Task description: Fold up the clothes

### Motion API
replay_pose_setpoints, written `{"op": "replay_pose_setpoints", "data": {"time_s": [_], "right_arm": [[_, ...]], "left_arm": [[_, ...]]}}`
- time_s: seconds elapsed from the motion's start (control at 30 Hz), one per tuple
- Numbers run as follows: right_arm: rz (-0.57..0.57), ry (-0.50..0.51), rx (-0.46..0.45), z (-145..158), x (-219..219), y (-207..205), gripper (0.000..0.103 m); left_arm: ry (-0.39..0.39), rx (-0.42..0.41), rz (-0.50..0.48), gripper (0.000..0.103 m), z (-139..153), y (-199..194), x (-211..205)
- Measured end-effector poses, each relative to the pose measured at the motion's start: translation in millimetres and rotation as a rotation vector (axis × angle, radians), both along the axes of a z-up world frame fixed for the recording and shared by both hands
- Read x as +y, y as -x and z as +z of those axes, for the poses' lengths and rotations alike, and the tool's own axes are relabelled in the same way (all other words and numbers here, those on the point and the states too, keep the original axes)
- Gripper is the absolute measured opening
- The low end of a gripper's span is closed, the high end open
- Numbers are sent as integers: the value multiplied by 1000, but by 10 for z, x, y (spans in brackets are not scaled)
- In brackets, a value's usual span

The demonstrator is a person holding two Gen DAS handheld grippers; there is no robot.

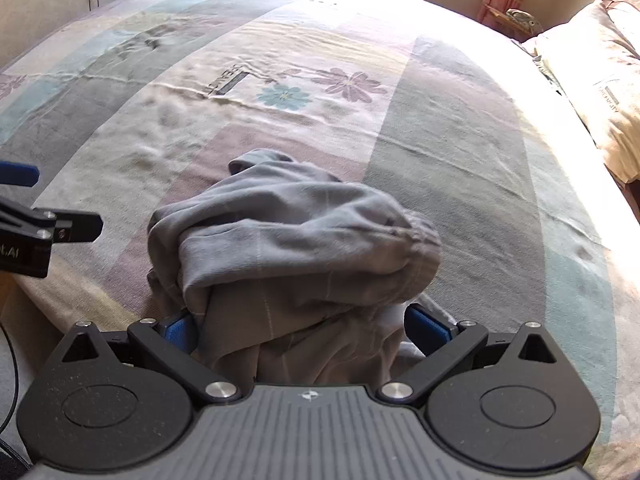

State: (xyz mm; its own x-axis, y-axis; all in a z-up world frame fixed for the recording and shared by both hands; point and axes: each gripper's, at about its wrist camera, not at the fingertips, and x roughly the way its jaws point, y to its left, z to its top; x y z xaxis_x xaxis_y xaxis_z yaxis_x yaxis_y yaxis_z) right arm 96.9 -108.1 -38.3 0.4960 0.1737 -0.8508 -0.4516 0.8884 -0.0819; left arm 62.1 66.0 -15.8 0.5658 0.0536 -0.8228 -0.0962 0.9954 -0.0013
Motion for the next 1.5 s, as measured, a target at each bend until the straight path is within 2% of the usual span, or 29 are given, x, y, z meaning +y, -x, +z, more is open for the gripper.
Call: {"op": "replay_pose_setpoints", "data": {"time_s": [0.37,0.47,0.57,0.7,0.83,0.97,1.07,1.17,1.23,1.3,1.4,1.47,1.5], "right_arm": [[-89,-22,-121,211,-475,-134,103],[-123,-67,-123,263,-691,-99,103],[-101,-177,-83,282,-931,70,103],[-128,-228,-53,217,-1129,257,103],[-169,-260,-41,152,-1257,336,103],[-195,-289,-38,115,-1357,396,103],[-183,-304,-53,138,-1388,416,103],[-184,-319,-58,124,-1440,406,103],[-188,-336,-53,92,-1470,381,103],[-189,-352,-43,55,-1484,347,103],[-179,-367,-32,26,-1464,319,103],[-176,-368,-29,18,-1448,314,103],[-175,-369,-27,13,-1440,311,103]], "left_arm": [[-36,-38,-84,102,184,37,-403],[-26,-37,-98,102,184,16,-466],[-21,-33,-126,102,168,-35,-577],[-13,-41,-185,102,167,-156,-791],[37,-75,-253,102,85,-338,-987],[83,23,-279,102,-256,-599,-1014],[106,70,-267,103,-531,-634,-820],[249,99,-254,103,-680,-613,-503],[293,126,-237,103,-737,-607,-360],[302,125,-231,103,-707,-562,-294],[220,88,-252,102,-478,-509,-384],[159,24,-289,102,-224,-478,-501],[174,-11,-318,102,-105,-477,-555]]}}
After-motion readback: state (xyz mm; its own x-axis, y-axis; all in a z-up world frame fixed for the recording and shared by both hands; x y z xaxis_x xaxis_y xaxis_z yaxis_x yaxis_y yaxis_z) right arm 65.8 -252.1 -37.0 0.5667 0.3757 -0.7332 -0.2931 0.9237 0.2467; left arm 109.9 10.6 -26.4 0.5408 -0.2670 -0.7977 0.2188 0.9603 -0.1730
